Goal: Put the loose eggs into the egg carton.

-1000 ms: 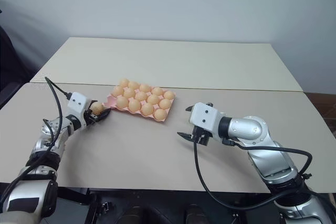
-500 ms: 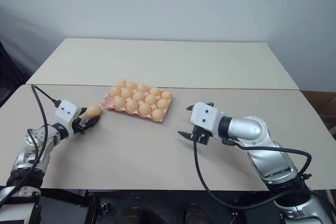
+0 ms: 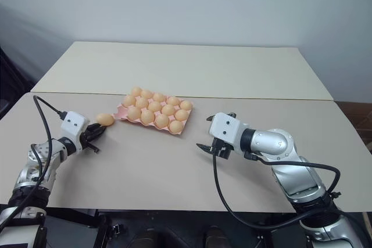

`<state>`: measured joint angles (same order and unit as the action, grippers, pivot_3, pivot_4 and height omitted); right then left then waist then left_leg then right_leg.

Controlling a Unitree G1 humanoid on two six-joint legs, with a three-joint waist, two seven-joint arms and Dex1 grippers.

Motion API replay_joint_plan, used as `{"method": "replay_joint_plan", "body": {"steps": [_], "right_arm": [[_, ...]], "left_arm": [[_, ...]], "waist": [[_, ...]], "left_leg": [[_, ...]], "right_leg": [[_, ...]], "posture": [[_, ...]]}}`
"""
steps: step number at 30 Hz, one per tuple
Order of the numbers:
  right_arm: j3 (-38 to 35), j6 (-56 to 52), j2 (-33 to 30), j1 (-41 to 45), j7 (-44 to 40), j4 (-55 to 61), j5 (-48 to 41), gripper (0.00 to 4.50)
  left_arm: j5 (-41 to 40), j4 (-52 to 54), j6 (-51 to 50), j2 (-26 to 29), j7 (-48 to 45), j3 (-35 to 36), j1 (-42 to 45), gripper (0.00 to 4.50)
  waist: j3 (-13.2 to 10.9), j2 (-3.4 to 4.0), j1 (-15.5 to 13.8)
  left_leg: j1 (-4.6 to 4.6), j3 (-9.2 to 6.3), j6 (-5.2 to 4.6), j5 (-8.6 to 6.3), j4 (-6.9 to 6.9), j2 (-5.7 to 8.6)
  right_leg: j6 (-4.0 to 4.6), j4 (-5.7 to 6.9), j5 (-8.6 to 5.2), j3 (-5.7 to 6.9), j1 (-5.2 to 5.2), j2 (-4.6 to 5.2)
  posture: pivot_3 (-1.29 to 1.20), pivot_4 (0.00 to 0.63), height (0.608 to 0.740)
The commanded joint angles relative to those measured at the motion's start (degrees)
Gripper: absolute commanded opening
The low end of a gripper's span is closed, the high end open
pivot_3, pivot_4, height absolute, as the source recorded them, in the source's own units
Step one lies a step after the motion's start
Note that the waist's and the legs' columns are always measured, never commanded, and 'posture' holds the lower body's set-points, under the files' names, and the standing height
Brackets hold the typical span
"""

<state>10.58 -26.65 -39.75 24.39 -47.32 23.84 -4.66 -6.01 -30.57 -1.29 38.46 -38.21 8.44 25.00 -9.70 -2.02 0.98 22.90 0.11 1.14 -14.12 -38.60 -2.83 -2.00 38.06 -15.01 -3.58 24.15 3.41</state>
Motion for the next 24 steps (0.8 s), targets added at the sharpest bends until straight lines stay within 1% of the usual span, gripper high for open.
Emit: {"method": "replay_joint_plan", "body": {"steps": [1,2,3,4,7,8,9,10,12,13,14,17,20,24], "right_arm": [[-1.87,0.61,-0.57,-0.03,0.63,2.26,-0.01,4.50],[-1.93,0.65,-0.60,-0.07,0.63,2.22,-0.03,4.50],[-1.98,0.71,-0.62,-0.08,0.62,2.15,-0.03,4.50],[-1.99,0.80,-0.64,-0.07,0.61,2.04,0.01,4.50],[-1.96,1.10,-0.68,0.15,0.42,1.63,0.00,4.50],[-1.85,1.30,-0.67,0.35,0.30,1.30,0.03,4.50],[-1.76,1.45,-0.65,0.49,0.22,1.07,0.05,4.50],[-1.68,1.60,-0.65,0.63,0.14,0.86,0.08,4.50],[-1.49,1.85,-0.58,0.92,0.00,0.51,0.12,4.50],[-1.42,2.01,-0.57,1.05,-0.08,0.34,0.15,4.50],[-1.37,2.15,-0.55,1.15,-0.14,0.22,0.15,4.50],[-1.26,2.35,-0.52,1.28,-0.24,0.00,0.14,4.50],[-1.20,2.46,-0.52,1.09,-0.27,0.14,0.11,4.50],[-1.37,2.39,-0.63,1.20,-0.29,0.11,0.08,4.50]], "left_arm": [[-1.02,3.59,-1.12,1.62,-1.76,0.81,-2.17,0.79],[-1.91,4.80,-1.82,1.74,-2.58,1.24,-2.90,0.79],[-2.29,6.11,-2.48,1.92,-2.67,1.52,-3.55,1.15],[-2.19,7.20,-2.88,2.13,-2.39,1.59,-4.05,1.29],[-1.80,11.07,-4.04,2.37,-0.86,2.25,-5.64,2.18],[-2.00,12.50,-4.39,2.30,-0.36,2.70,-6.26,2.59],[-2.15,13.47,-4.72,2.23,-0.03,3.01,-6.67,2.85],[-2.23,14.26,-5.09,2.14,0.28,3.26,-6.98,3.26],[-1.84,15.88,-5.62,1.99,1.40,3.65,-7.75,3.83],[-1.99,16.88,-6.15,2.03,1.59,3.88,-8.29,4.22],[-2.35,18.08,-6.42,2.25,1.25,4.08,-9.15,4.47],[-1.44,20.17,-5.27,2.20,2.45,4.40,-10.63,4.49],[-3.66,21.27,-3.50,1.55,-0.03,4.86,-11.71,4.49],[-2.68,18.78,-2.96,0.43,1.81,3.82,-9.02,4.49]], "waist": [[0.00,0.00,0.12],[0.00,0.00,0.14],[0.00,0.00,0.14],[0.00,0.00,0.10],[0.00,0.00,-0.06],[0.00,0.00,-0.08],[0.00,0.00,-0.10],[0.00,0.00,-0.11],[0.00,0.00,-0.12],[0.00,0.00,-0.12],[0.00,0.00,-0.12],[0.00,0.00,-0.05],[0.00,0.00,-0.07],[0.00,0.00,-0.15]], "left_leg": [[0.00,0.00,0.00,0.00,0.00,0.00],[0.00,0.00,0.00,0.00,0.00,0.00],[0.00,0.00,0.00,0.00,0.00,-0.01],[0.01,0.00,0.00,0.00,0.00,-0.01],[0.00,0.00,0.00,0.00,-0.01,-0.01],[0.00,0.00,0.00,0.00,-0.01,-0.01],[0.00,0.00,0.00,0.00,-0.01,-0.01],[0.01,-0.01,0.00,0.00,-0.01,-0.01],[0.03,-0.01,0.00,0.00,-0.01,-0.01],[0.04,-0.01,0.00,0.00,-0.01,-0.01],[0.04,-0.01,0.00,0.00,-0.01,-0.01],[0.03,-0.01,0.00,0.00,-0.01,-0.01],[0.03,0.00,0.00,0.00,-0.01,-0.02],[0.03,-0.01,0.00,0.00,-0.01,-0.01]], "right_leg": [[0.00,0.00,0.00,0.00,0.00,0.00],[0.00,0.00,0.00,0.00,0.01,0.00],[0.00,0.00,0.00,-0.01,0.01,0.00],[0.00,-0.01,0.00,-0.01,0.01,0.00],[0.00,0.00,0.00,-0.01,0.00,0.00],[0.00,0.00,0.00,-0.01,-0.01,0.00],[0.00,0.00,0.00,0.00,0.00,0.00],[0.00,-0.01,0.00,0.00,0.00,0.00],[0.00,-0.02,0.00,0.00,0.01,0.00],[0.00,-0.02,0.00,0.00,0.01,0.01],[0.00,-0.02,0.00,0.00,0.01,0.00],[0.00,-0.02,0.00,0.00,0.02,0.01],[0.00,-0.01,0.00,0.00,0.01,0.01],[0.00,-0.02,0.00,0.00,0.02,0.01]], "posture": [[0.00,0.150,0.740],[0.00,0.150,0.740],[0.00,0.150,0.740],[0.00,0.150,0.740],[0.00,0.150,0.740],[0.00,0.150,0.740],[0.00,0.150,0.740],[0.00,0.150,0.740],[0.00,0.150,0.740],[0.00,0.150,0.740],[0.00,0.150,0.740],[0.00,0.150,0.740],[0.00,0.150,0.740],[0.00,0.150,0.740]]}}
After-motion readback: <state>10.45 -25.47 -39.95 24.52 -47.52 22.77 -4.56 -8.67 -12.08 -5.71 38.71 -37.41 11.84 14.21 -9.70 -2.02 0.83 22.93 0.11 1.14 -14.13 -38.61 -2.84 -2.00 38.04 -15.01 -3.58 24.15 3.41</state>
